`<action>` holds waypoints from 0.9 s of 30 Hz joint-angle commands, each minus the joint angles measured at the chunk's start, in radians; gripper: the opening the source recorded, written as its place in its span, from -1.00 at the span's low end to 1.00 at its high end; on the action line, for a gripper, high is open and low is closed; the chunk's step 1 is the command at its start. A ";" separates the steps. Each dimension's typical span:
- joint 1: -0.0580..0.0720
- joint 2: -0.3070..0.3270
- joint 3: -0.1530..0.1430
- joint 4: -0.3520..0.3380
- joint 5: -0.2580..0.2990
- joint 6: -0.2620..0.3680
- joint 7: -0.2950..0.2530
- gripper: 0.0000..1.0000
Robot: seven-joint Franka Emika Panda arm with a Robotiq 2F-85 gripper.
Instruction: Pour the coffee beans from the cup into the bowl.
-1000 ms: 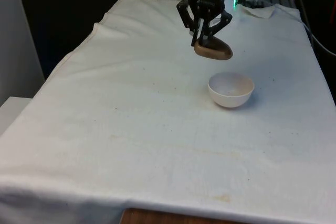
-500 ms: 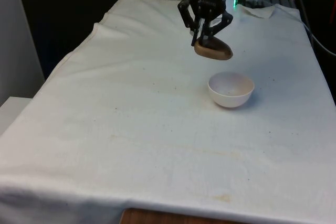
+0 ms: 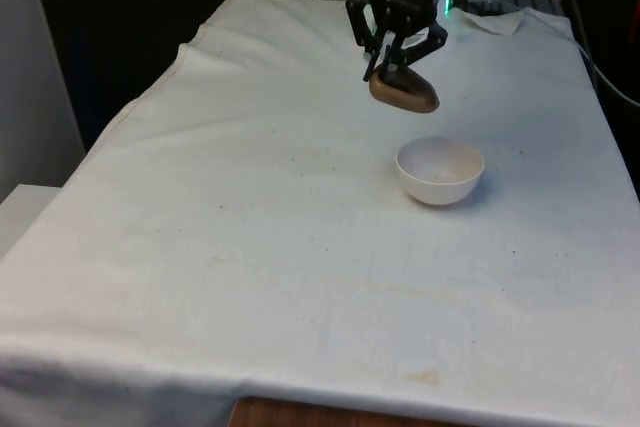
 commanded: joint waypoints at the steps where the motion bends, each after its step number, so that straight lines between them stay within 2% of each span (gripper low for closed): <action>1: 0.007 0.004 -0.001 0.007 -0.016 -0.014 0.013 -1.00; 3: 0.008 0.005 0.006 0.010 -0.032 -0.028 0.026 -1.00; 4: 0.000 0.000 0.007 0.002 -0.018 -0.013 0.013 -1.00; 5: 0.008 0.005 0.009 0.011 -0.040 -0.034 0.031 -1.00; 12: 0.008 0.019 0.035 0.035 -0.098 -0.086 0.075 -1.00; 13: 0.001 0.013 0.037 0.027 -0.087 -0.072 0.065 -1.00; 14: 0.008 0.022 0.039 0.039 -0.105 -0.092 0.080 -1.00; 15: 0.009 0.028 0.046 0.050 -0.118 -0.105 0.092 -1.00; 22: 0.010 0.060 0.070 0.094 -0.160 -0.146 0.126 -1.00; 23: 0.003 0.053 0.073 0.086 -0.152 -0.134 0.118 -1.00; 24: 0.011 0.064 0.073 0.100 -0.166 -0.153 0.130 -1.00; 27: 0.010 0.081 0.086 0.119 -0.193 -0.181 0.147 -1.00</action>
